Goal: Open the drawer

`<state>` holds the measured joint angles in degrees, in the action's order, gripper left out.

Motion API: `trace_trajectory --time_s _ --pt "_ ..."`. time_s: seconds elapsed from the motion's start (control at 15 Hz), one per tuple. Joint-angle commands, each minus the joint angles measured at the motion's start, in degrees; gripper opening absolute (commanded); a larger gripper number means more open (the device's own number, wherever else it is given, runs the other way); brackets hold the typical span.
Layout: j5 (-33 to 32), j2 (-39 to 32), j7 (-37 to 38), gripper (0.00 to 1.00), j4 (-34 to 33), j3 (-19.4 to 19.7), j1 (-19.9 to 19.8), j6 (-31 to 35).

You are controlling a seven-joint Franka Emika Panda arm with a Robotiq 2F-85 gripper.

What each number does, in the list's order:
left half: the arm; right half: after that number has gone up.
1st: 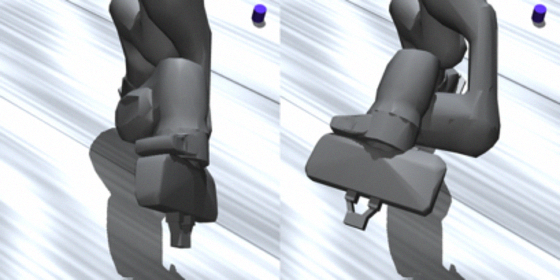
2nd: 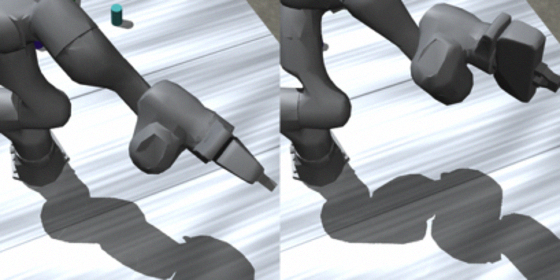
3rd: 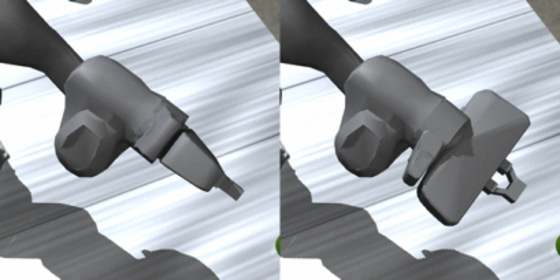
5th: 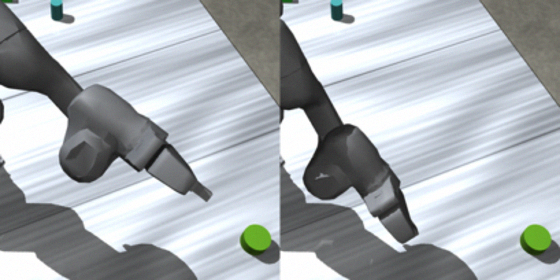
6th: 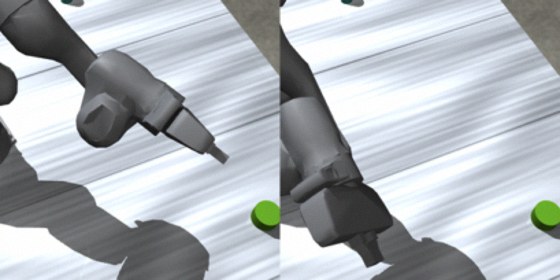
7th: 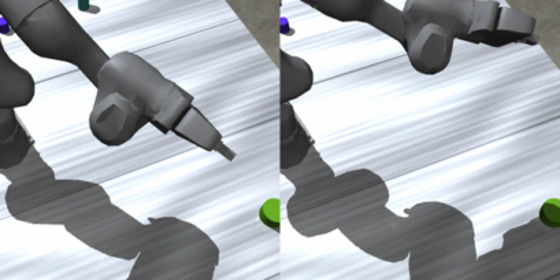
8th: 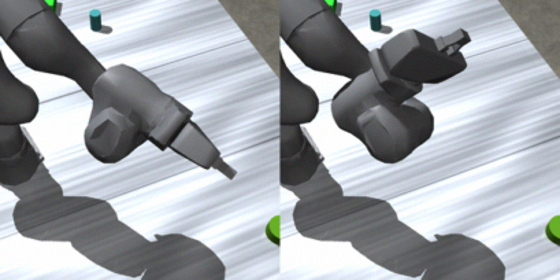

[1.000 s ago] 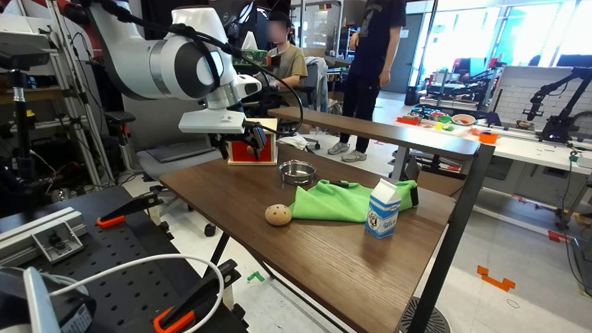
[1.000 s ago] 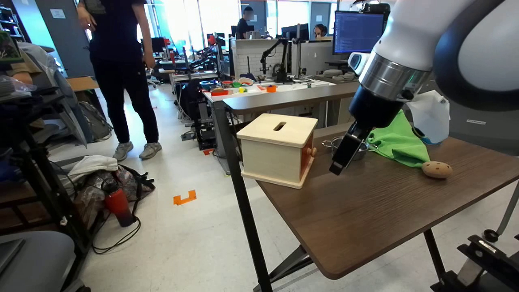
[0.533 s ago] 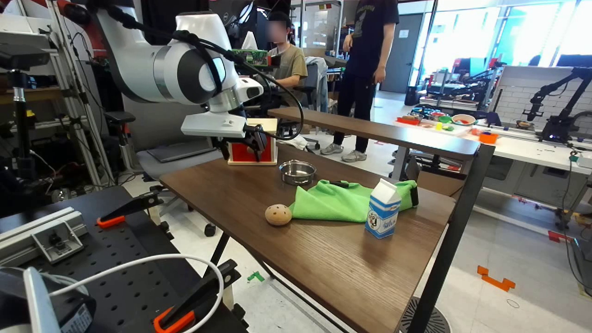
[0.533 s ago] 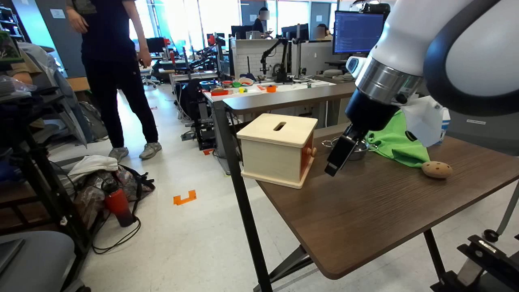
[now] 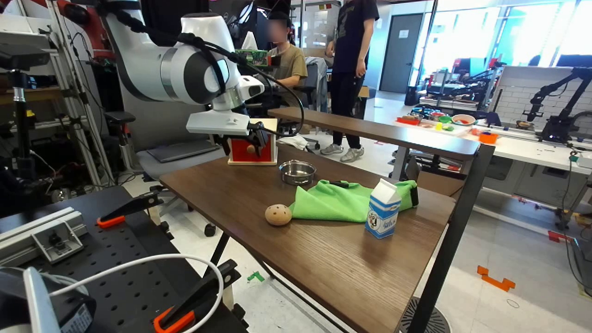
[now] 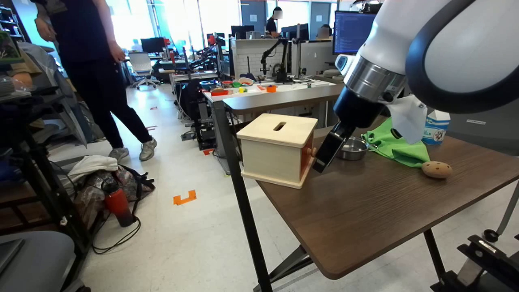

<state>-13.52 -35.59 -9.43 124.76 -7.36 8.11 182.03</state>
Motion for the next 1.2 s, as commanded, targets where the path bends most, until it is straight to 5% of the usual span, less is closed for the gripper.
trace_trajectory --time_s 0.0,0.07,0.2,0.8,0.87,1.0,1.13 --pt "-0.53 -2.19 -3.38 0.95 -2.67 -3.59 -3.17 -0.23" --pt "-0.68 -2.51 -4.07 0.72 -3.03 -4.11 -3.64 -0.26" --pt "-0.93 -2.93 -5.23 0.68 -3.55 -4.92 -4.45 -0.47" --pt "-3.08 -3.59 -10.01 0.04 -4.79 -5.38 -6.48 -0.45" --pt "-3.36 -3.62 -10.48 0.43 -4.86 -5.68 -6.9 -0.54" --pt "-3.65 -3.69 -11.02 0.38 -4.98 -5.83 -7.1 -0.6" --pt "-3.99 -3.66 -11.39 0.51 -5.15 -6.01 -7.21 -0.75"
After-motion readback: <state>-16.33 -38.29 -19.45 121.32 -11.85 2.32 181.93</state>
